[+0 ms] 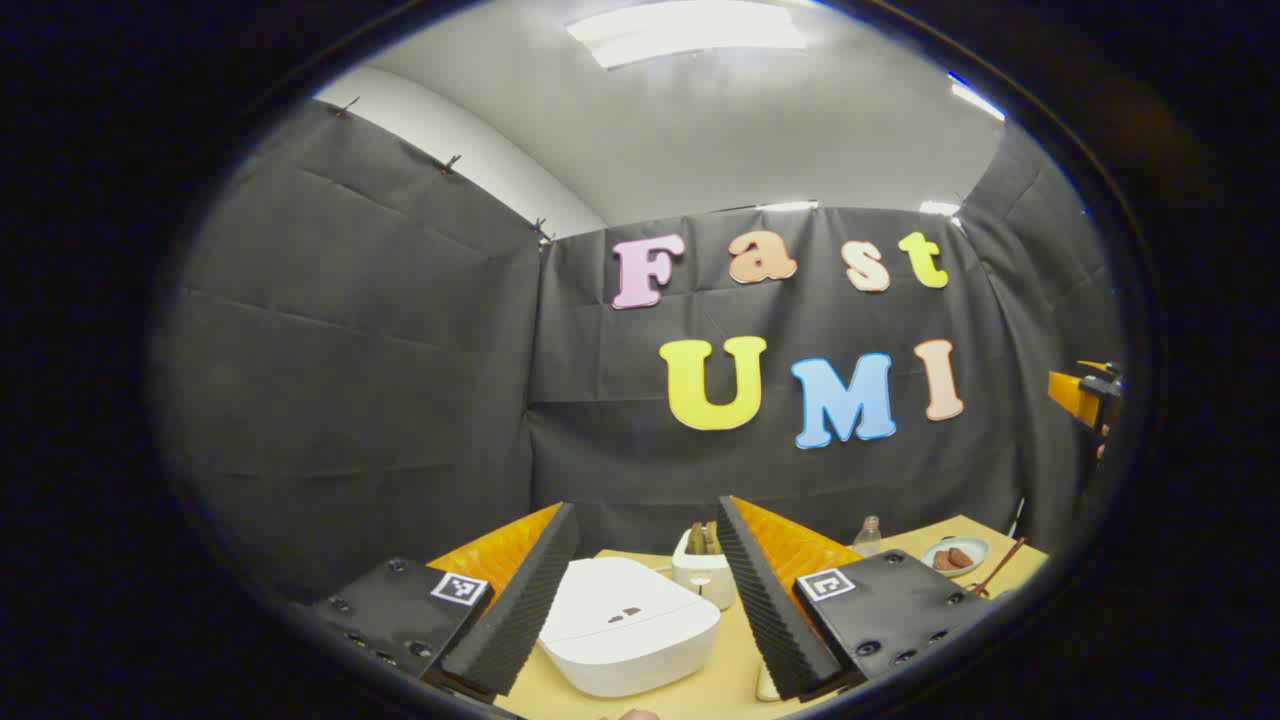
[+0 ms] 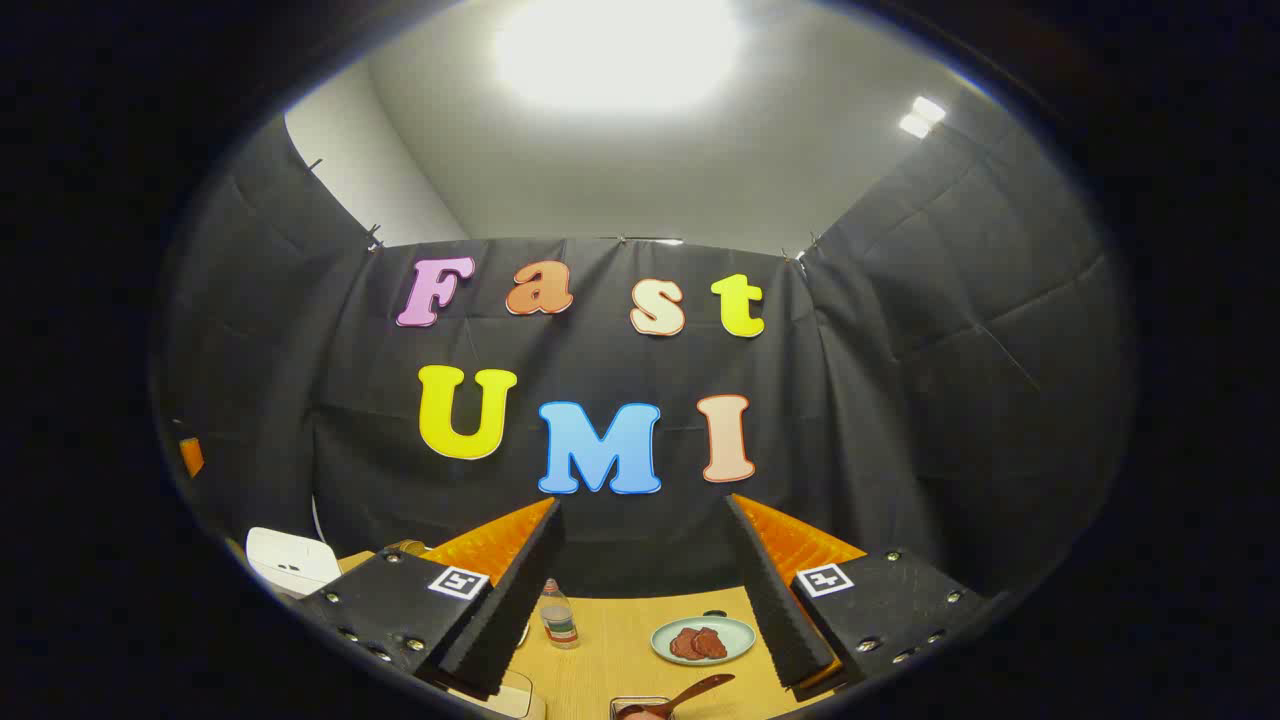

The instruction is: Close the left gripper, press the button to open the rice cooker; take a wooden spoon from the chopstick holder with the right hand, scoop a spoonful of rice and pour it into the rice cooker, then put the wooden spoon back into the chopstick holder.

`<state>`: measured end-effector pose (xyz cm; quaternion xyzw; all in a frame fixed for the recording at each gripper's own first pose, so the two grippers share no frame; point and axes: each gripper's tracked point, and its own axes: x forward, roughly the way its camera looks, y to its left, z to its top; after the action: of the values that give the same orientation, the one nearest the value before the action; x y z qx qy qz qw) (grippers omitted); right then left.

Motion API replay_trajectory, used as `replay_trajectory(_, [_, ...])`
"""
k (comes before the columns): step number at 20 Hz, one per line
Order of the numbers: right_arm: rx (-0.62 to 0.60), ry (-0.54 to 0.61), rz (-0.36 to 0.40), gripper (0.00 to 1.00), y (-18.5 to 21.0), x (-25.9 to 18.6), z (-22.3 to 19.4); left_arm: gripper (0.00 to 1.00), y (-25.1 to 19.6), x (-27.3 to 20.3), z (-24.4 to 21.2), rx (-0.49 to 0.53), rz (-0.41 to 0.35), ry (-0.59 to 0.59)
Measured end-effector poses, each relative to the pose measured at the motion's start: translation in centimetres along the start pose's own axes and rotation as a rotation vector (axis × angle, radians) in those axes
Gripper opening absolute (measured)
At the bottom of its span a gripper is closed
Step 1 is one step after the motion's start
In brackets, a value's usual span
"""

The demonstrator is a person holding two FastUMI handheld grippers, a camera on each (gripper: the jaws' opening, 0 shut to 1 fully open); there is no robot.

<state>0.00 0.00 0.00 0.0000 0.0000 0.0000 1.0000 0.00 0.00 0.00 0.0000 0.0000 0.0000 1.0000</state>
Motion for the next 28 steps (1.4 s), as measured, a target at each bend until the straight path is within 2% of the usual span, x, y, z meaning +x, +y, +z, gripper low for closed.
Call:
replay_trajectory(9, [0.006,-0.007,-0.005,0.96,-0.7,-0.3,0.0,0.95,-0.4,-0.4,-0.8,0.0,0.005,0.001])
replay_trajectory(15, [-0.016,-0.037,-0.043,0.96,-2.4,-1.5,0.9,0.95,0.2,-0.2,-0.6,-0.013,0.0,-0.001])
replay_trajectory(19, [-0.024,-0.032,-0.067,0.96,-3.2,-2.6,0.9,0.97,1.2,-0.1,-0.2,-0.022,0.027,-0.006])
replay_trajectory(24, [-0.042,-0.039,-0.088,0.96,-4.2,-3.5,0.9,0.94,1.1,-0.4,0.3,-0.026,0.008,-0.02])
replay_trajectory(28, [-0.027,-0.02,-0.097,0.96,-4.5,-3.8,0.4,0.73,0.7,-0.5,0.5,-0.012,-0.021,-0.022])
